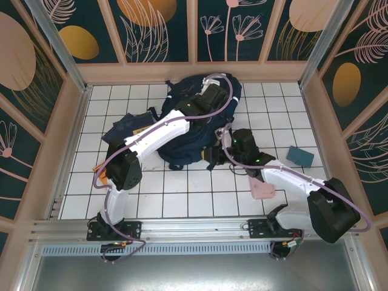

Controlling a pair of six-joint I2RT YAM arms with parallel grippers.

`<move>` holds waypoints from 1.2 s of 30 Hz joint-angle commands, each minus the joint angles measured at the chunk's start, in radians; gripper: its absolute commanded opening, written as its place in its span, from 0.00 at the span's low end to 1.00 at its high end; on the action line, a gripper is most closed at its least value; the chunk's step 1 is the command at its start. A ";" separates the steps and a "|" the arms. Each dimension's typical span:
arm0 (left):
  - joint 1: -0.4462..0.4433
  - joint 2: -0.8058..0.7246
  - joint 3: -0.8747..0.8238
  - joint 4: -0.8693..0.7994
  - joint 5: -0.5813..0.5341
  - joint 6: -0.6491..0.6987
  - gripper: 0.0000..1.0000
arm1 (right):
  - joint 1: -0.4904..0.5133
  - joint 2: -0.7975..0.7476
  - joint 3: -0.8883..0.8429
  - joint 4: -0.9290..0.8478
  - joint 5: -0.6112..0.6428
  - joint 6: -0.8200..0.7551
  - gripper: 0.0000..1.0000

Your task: Pack the student bag

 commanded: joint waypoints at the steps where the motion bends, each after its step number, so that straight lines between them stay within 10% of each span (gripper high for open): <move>1: 0.012 -0.077 -0.024 0.166 -0.016 0.001 0.00 | -0.104 -0.089 -0.046 0.032 0.016 0.083 0.40; 24: 0.011 -0.111 -0.091 0.205 0.115 0.013 0.00 | -0.210 0.143 0.159 0.110 -0.158 0.507 0.58; 28: 0.010 -0.109 -0.096 0.209 0.135 0.010 0.00 | -0.205 0.179 0.175 0.147 -0.181 0.476 0.53; 33: 0.010 -0.112 -0.087 0.202 0.143 -0.003 0.00 | -0.202 0.199 0.181 0.189 -0.172 0.463 0.23; 36: 0.011 -0.121 -0.048 0.132 0.113 -0.064 0.30 | -0.201 0.194 0.177 0.229 -0.163 0.465 0.14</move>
